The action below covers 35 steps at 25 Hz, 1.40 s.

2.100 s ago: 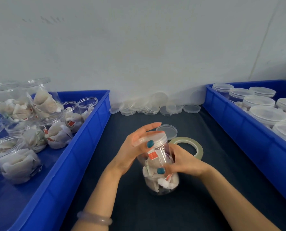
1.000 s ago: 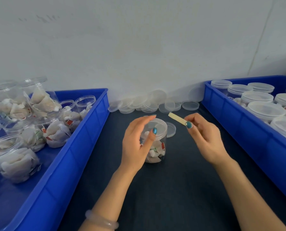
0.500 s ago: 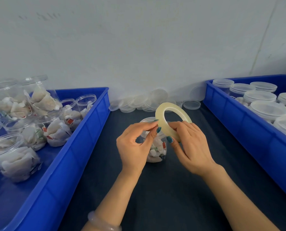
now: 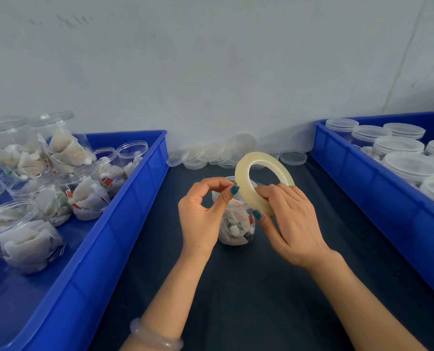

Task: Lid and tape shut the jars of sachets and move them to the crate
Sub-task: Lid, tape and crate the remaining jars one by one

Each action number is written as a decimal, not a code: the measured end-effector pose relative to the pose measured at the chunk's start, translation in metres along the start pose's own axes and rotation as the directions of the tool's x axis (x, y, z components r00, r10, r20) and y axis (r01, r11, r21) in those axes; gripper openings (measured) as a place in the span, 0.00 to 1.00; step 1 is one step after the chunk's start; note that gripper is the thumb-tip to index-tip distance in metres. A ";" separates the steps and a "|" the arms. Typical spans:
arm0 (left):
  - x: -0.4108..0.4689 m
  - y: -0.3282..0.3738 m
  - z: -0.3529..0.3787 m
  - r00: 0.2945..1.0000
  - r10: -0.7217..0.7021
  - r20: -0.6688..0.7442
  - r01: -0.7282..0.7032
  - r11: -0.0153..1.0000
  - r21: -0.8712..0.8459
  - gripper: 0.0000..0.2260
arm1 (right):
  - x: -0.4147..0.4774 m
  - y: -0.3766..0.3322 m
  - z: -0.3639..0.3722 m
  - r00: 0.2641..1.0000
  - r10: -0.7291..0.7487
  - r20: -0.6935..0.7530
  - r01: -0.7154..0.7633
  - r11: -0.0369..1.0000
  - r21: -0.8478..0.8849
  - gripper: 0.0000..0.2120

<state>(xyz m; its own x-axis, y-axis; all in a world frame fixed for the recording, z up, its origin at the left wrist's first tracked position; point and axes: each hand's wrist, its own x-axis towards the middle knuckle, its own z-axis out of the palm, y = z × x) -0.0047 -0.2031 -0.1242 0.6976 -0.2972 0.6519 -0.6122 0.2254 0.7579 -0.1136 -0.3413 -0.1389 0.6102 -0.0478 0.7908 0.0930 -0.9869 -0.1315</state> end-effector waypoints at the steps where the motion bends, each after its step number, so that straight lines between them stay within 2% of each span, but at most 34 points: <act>1: 0.001 0.000 -0.001 1.000 -0.018 0.012 0.018 1.000 0.015 0.05 | 0.000 0.000 0.000 1.000 -0.006 0.004 0.006 1.000 0.002 0.13; 4: 0.005 0.000 -0.002 0.994 -0.040 0.101 0.032 0.997 0.075 0.04 | 0.001 0.003 -0.001 1.000 -0.015 0.016 0.015 1.000 -0.026 0.13; 7: 0.002 0.001 0.001 0.980 0.011 0.197 -0.035 0.992 0.120 0.04 | 0.003 0.007 -0.002 0.999 0.035 0.006 -0.034 0.995 -0.096 0.13; 9: -0.001 0.002 0.003 0.986 0.028 0.166 -0.043 0.995 0.085 0.05 | 0.002 0.008 -0.002 0.999 0.052 -0.001 -0.052 0.991 -0.125 0.12; 11: -0.001 0.001 0.000 0.992 0.033 0.120 -0.038 0.998 0.046 0.12 | 0.002 0.008 -0.003 0.999 0.049 0.006 -0.048 0.993 -0.110 0.12; 13: 0.000 0.001 -0.002 0.987 0.104 0.123 -0.117 0.988 0.102 0.17 | 0.002 0.009 -0.003 0.999 0.035 0.014 -0.034 0.993 -0.111 0.11; 17: -0.002 0.001 0.000 0.974 0.210 0.083 -0.222 0.955 0.196 0.06 | 0.002 0.006 -0.002 1.000 -0.013 0.015 0.015 0.989 -0.147 0.12; 21: 0.000 0.000 -0.003 0.966 0.249 0.072 -0.258 0.914 0.311 0.03 | 0.003 0.009 -0.006 0.999 -0.049 -0.015 0.045 0.976 -0.215 0.11; 27: -0.005 0.010 -0.015 0.944 0.257 0.206 -0.317 0.877 0.361 0.04 | 0.003 0.025 -0.016 0.983 0.087 -0.162 -0.139 0.928 -0.346 0.25; 29: -0.012 0.012 -0.021 0.950 0.224 0.216 -0.289 0.892 0.347 0.05 | 0.000 0.033 -0.018 0.976 0.103 -0.193 -0.171 0.911 -0.374 0.27; 35: -0.019 0.002 -0.051 0.978 0.007 0.207 -0.054 0.974 0.219 0.05 | -0.007 0.051 -0.017 0.961 0.194 -0.197 -0.258 0.882 -0.394 0.31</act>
<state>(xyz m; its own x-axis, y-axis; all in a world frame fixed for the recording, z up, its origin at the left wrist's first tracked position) -0.0001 -0.1496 -0.1340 0.6008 -0.4816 0.6381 -0.7154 0.0323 0.6980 -0.1264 -0.3940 -0.1415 0.4499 -0.2675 0.8521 -0.3857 -0.9187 -0.0848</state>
